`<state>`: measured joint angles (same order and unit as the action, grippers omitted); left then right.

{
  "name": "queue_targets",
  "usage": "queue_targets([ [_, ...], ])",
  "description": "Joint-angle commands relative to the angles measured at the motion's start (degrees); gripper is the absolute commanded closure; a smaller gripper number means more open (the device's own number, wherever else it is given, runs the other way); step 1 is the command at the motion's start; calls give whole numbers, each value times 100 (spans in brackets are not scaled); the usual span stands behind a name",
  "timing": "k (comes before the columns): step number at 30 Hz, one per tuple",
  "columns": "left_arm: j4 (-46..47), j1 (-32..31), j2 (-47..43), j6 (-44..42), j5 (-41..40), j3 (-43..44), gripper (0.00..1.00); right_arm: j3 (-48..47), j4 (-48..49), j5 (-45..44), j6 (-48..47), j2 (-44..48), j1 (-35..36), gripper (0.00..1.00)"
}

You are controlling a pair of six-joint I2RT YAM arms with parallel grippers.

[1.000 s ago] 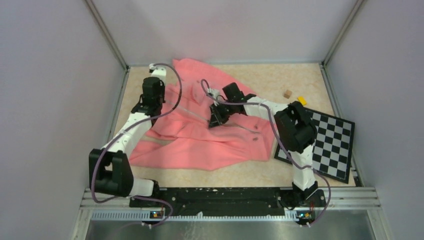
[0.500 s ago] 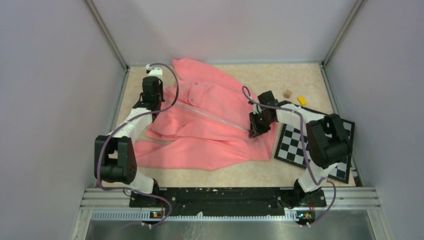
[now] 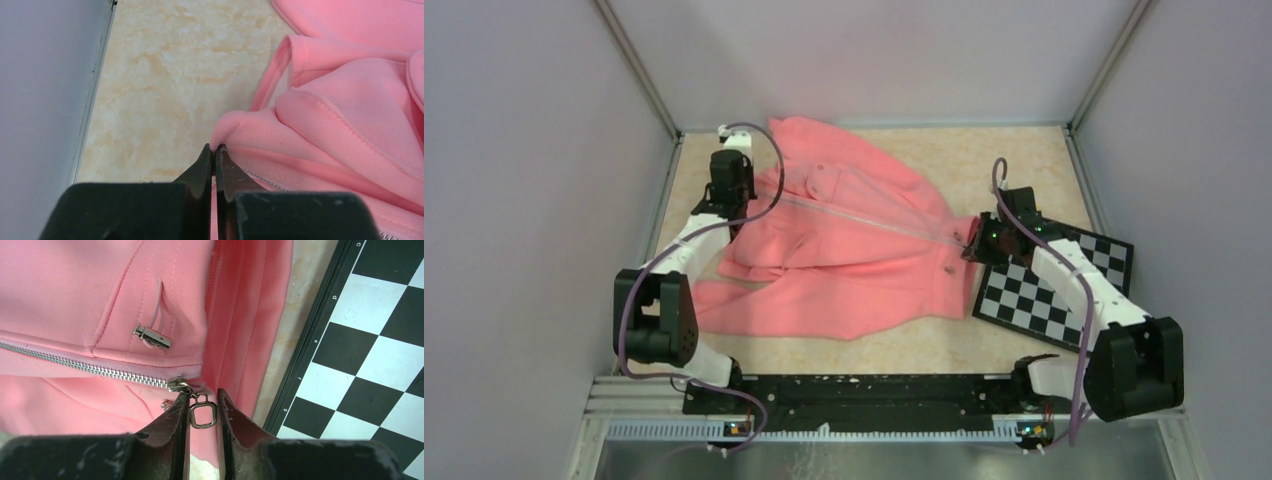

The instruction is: Zip up the jacket

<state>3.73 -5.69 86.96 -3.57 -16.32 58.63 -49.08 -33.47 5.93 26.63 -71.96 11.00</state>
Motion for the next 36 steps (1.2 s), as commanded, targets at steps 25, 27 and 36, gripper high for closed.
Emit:
queue_targets([
  [25,-50,-717,-3295,1612,5160,1247,1,-3965,-375,-819,-363,3070,-285,9],
  [27,55,-921,-3590,1458,5141,1267,1,-4136,-180,-913,-514,3244,-285,9],
  [36,37,-1102,-4109,1163,4556,1278,1,-4211,-83,-1320,-738,3559,-286,8],
])
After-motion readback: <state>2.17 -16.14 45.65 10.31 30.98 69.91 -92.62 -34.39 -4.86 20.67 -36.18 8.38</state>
